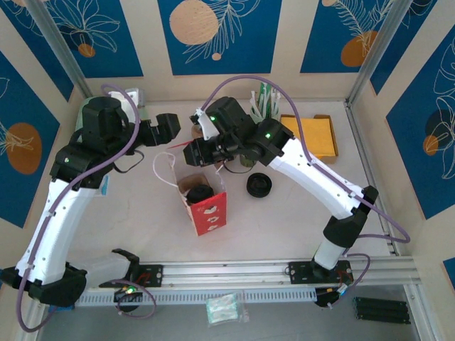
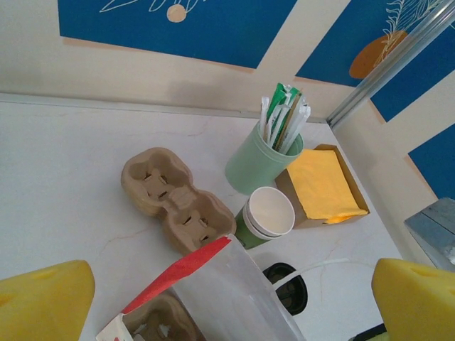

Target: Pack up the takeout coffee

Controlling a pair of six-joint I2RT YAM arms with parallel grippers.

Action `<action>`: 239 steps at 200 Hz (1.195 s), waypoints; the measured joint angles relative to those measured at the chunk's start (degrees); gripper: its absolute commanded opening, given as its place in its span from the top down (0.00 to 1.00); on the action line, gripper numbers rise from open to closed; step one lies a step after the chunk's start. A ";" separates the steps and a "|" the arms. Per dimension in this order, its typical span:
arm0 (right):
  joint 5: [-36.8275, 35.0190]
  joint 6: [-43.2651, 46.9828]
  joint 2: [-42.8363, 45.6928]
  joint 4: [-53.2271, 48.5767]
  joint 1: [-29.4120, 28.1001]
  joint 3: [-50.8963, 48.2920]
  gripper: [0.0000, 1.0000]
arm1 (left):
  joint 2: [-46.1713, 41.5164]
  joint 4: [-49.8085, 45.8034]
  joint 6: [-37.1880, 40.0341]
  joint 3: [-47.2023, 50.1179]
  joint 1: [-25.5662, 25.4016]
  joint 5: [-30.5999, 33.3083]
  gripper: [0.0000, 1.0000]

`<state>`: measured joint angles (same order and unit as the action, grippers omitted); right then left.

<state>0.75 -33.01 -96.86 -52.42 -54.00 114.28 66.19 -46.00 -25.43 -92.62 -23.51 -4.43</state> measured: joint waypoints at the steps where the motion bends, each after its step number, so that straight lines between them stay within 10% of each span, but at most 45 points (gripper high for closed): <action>1: 0.00 0.00 0.00 0.00 0.00 0.00 0.71 | 0.04 0.02 0.00 0.00 0.00 0.00 0.01; 71: -0.13 1.44 2.47 -2.43 3.41 5.38 0.48 | 2.54 0.81 -0.20 -0.55 0.00 -2.16 0.01; 239: 14.75 -11.02 19.96 11.21 55.30 -39.10 0.26 | 29.44 3.28 2.01 -25.31 -13.55 -8.24 0.01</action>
<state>15.51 -44.03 -76.90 -41.21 1.30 75.18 95.64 -42.72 -23.42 -117.93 -37.06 -12.67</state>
